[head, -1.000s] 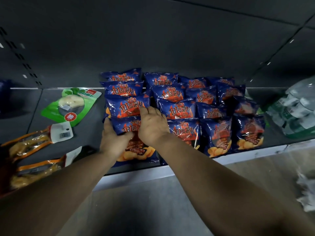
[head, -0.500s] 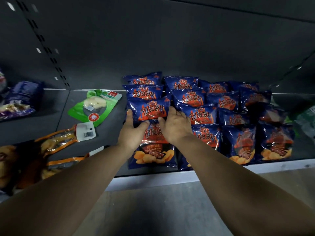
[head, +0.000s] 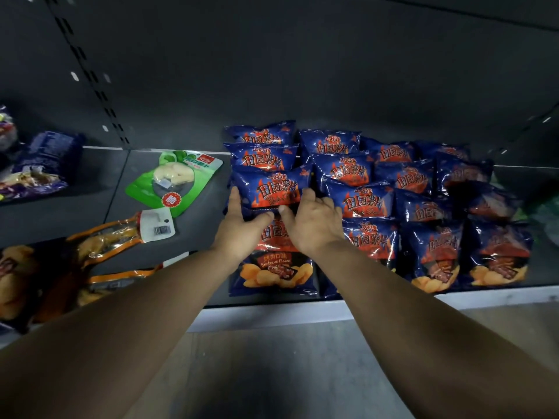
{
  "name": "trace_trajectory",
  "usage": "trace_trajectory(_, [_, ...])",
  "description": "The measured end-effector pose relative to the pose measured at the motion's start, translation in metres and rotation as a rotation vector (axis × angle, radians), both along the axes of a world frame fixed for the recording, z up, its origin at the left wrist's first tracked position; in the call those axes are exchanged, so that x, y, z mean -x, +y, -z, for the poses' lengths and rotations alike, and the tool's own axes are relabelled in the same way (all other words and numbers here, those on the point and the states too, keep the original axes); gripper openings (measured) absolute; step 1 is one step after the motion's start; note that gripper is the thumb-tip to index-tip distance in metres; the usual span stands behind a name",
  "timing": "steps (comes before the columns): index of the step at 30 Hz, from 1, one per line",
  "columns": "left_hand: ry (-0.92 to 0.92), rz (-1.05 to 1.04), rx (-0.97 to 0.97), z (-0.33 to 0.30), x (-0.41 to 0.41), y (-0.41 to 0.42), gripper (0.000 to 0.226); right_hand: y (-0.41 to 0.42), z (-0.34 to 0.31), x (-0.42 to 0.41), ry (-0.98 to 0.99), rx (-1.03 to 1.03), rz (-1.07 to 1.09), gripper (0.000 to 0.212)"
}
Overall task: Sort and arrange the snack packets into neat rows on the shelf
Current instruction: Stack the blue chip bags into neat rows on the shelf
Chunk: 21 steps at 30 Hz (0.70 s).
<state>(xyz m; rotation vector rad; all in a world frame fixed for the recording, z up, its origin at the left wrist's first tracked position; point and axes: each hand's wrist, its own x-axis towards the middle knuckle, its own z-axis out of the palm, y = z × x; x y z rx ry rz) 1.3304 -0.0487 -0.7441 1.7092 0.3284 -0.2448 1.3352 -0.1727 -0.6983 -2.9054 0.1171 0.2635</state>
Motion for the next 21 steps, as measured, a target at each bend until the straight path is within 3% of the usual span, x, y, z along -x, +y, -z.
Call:
trace_trajectory(7, [-0.077,0.008,0.032,-0.005,-0.002,0.006,0.061,-0.004,-0.003,-0.008,-0.009,-0.097,0.124,0.06])
trace_trajectory(14, [-0.1,0.073,-0.088,-0.009,-0.007,0.012,0.08,-0.003,0.0,-0.018,-0.007,-0.092,0.115,0.07])
trace_trajectory(21, [-0.078,0.009,0.035,-0.008,-0.012,0.009,0.057,0.005,0.007,-0.023,0.019,-0.099,0.161,0.065])
